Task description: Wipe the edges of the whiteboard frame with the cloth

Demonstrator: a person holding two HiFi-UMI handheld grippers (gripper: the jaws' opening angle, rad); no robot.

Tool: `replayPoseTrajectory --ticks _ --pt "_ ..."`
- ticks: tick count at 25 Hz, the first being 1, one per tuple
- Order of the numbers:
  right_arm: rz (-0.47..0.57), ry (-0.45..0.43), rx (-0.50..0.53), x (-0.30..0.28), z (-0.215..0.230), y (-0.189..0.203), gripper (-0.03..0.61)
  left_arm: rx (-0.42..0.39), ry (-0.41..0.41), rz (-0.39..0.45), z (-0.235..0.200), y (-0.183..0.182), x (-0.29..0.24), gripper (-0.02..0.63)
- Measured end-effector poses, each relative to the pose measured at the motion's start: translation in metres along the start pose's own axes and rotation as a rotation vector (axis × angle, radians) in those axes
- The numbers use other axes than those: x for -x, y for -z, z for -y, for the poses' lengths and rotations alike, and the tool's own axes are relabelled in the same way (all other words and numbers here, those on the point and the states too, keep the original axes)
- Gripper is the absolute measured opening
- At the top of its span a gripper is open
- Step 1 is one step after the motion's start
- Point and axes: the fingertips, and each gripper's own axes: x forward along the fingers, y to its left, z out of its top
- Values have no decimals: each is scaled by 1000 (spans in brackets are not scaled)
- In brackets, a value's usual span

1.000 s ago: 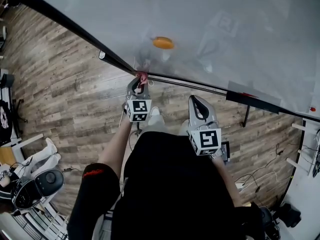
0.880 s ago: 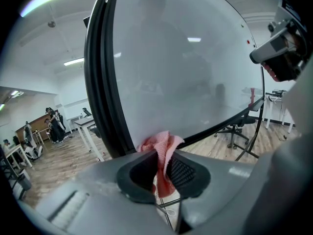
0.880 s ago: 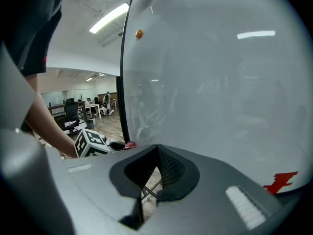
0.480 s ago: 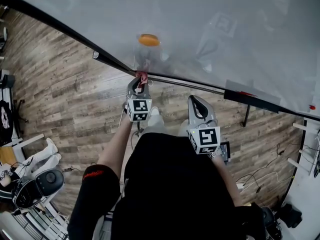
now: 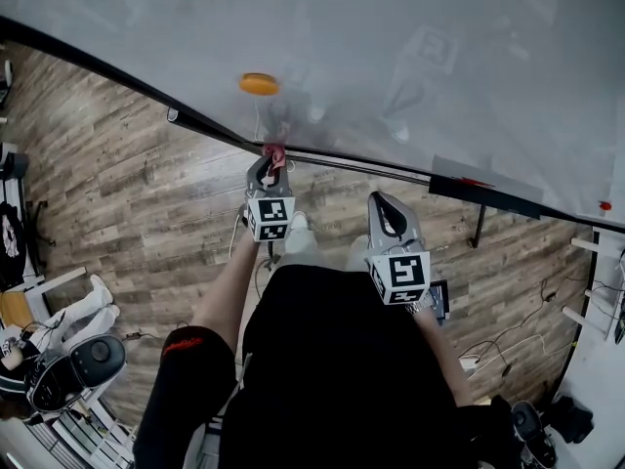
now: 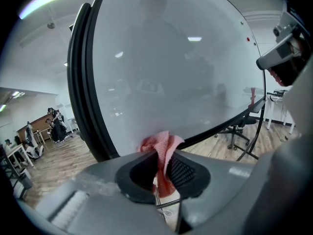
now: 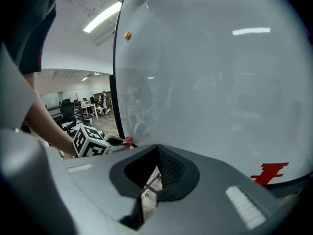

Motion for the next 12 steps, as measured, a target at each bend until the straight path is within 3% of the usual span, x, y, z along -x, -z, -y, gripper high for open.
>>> replayPoseTrajectory --ticks 12 --pt "4 8 -12 10 13 7 2 1 8 -5 21 -5 -1 46"
